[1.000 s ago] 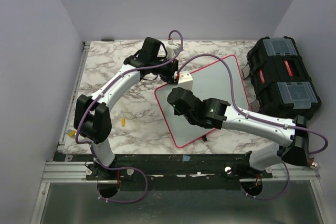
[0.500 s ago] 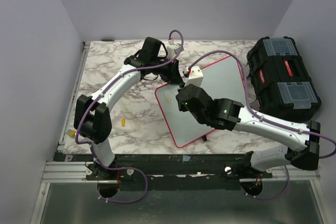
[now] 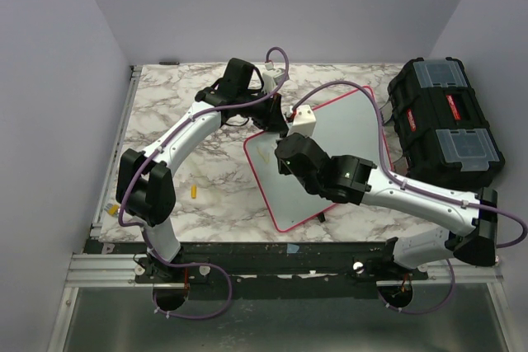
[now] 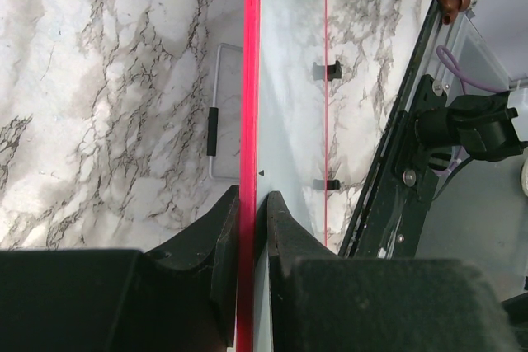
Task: Write a sentence on the whiteboard
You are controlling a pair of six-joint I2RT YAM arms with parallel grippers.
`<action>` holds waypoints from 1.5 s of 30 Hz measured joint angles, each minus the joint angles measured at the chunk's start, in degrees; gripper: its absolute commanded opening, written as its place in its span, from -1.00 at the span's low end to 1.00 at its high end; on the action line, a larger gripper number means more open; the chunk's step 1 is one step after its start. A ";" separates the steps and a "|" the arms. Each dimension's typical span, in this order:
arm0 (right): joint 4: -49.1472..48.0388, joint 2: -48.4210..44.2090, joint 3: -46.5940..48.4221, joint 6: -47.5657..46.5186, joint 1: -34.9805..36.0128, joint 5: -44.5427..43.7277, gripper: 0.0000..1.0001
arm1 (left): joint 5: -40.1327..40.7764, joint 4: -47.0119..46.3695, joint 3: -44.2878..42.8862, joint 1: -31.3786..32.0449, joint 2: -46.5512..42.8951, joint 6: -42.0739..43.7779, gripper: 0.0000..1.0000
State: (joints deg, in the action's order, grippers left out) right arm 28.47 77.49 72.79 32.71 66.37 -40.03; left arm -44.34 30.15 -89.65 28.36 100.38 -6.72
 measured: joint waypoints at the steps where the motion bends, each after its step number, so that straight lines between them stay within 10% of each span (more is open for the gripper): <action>1: -0.17 0.11 0.00 -0.09 -0.11 0.00 -0.99 | 0.02 0.00 -0.02 0.07 0.00 0.00 -1.00; 45: -4.37 -0.68 -5.84 -0.92 -1.99 5.57 -0.99 | 1.40 1.18 -0.68 0.52 -0.02 0.92 -1.00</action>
State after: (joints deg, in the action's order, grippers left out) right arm 24.10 76.82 66.96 31.79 64.38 -34.46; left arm -42.94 31.33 -90.32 28.88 100.36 -5.80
